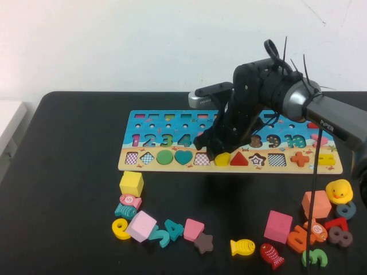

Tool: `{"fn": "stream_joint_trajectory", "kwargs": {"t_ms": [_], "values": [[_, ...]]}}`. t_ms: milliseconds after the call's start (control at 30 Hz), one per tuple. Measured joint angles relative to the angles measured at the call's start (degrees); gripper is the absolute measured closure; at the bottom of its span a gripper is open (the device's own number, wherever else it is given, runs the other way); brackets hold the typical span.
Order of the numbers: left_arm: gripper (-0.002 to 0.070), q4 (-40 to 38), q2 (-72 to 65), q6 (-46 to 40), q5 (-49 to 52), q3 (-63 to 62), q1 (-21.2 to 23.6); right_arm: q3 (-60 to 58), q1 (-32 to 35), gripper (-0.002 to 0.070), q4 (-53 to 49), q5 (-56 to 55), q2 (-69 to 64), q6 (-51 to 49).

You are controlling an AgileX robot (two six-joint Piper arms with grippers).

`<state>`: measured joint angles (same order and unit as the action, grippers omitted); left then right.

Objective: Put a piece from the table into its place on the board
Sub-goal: Place the "five-pointed star" into the hole of the five-pointed star

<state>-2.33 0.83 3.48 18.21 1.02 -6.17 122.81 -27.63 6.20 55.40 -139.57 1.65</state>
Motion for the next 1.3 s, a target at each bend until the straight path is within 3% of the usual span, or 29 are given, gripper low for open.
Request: {"fn": "stream_joint_trajectory", "kwargs": {"t_ms": [133,333,467,600,700,1300], "values": [[0.0676,0.0,0.0,0.0,0.0,0.0,0.0,2.4,-0.1,0.0229,-0.3,2.2,-0.7,-1.3],[0.0676,0.0,0.0,0.0,0.0,0.0,0.0,9.3,-0.1,0.0253,-1.1,6.4,-1.2,-1.3],[0.0676,0.0,0.0,0.0,0.0,0.0,0.0,14.0,-0.1,0.0381,-3.7,12.3,-1.2,1.0],[0.0676,0.0,0.0,0.0,0.0,0.0,0.0,14.7,-0.1,0.0598,-7.1,14.7,-1.2,3.9],[0.0676,0.0,0.0,-0.1,0.0,0.0,0.0,14.6,-0.1,0.0655,-7.3,15.2,-2.0,4.4],[0.0676,0.0,0.0,-0.1,0.0,0.0,0.0,14.8,0.1,0.0657,-2.5,15.0,-6.3,5.5]]}}
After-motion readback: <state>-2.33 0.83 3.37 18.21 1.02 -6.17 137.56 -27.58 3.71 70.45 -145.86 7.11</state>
